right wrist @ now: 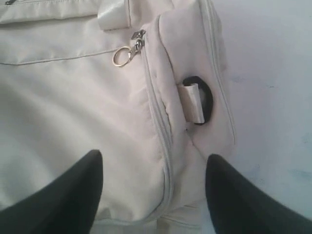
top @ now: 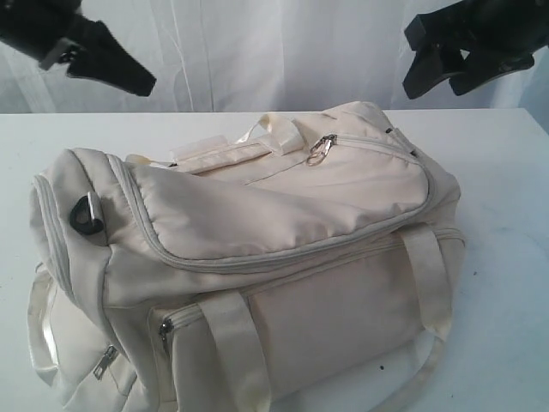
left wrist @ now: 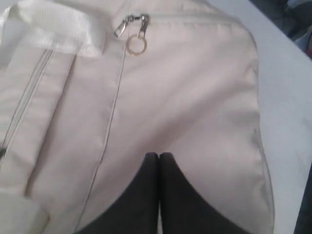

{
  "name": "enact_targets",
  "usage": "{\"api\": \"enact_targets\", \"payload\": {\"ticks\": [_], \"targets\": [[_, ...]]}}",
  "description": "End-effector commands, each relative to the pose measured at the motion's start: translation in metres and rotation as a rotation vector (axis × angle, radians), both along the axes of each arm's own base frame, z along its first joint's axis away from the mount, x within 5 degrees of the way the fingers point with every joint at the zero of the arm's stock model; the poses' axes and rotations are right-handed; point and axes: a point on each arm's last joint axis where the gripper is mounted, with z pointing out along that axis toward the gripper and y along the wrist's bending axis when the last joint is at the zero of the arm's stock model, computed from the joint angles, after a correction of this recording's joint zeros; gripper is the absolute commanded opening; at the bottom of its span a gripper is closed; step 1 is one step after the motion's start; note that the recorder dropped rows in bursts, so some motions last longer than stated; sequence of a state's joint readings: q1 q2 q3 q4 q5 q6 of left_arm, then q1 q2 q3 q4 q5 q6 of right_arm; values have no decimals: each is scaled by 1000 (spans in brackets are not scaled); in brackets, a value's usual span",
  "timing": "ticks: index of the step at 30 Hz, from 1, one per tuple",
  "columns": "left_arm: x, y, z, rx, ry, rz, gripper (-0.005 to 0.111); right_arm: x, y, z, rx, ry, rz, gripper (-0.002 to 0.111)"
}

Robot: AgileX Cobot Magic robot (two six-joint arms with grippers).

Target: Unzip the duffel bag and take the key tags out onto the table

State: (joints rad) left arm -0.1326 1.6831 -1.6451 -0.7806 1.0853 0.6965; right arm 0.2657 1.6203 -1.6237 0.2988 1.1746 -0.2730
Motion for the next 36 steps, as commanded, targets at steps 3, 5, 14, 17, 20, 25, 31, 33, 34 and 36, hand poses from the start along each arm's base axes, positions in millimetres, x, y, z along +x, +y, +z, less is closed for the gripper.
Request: {"api": "enact_targets", "payload": {"ticks": [3, 5, 14, 17, 20, 25, 31, 33, 34, 36], "targets": [[55, -45, -30, -99, 117, 6, 0, -2, -2, 6, 16, -13, -6, 58], [71, -61, -44, -88, 149, 22, 0, -2, -2, 6, 16, -13, -6, 58], [113, -119, -89, -97, 235, 103, 9, -2, -2, 6, 12, -18, 6, 58], [117, -124, -102, -93, 279, 92, 31, -2, -2, 7, 15, -26, 5, 58], [120, -125, -112, -87, 295, 97, 54, -1, -1, 7, 22, -33, 2, 58], [128, -128, -117, -144, 275, 138, 64, 1, -1, 7, 25, -44, -3, 58], [136, -130, -138, -147, 301, 166, 64, 1, -1, 2, 26, -36, -5, 58], [137, -133, -140, -175, 302, 167, 64, 2, -1, 1, 24, -32, -5, 58], [137, -136, -141, -193, 291, 159, 64, 3, 0, 0, 24, -30, -5, 58], [137, -140, -140, -201, 275, 156, 64, 4, 0, -1, 23, -27, -5, 58]]}}
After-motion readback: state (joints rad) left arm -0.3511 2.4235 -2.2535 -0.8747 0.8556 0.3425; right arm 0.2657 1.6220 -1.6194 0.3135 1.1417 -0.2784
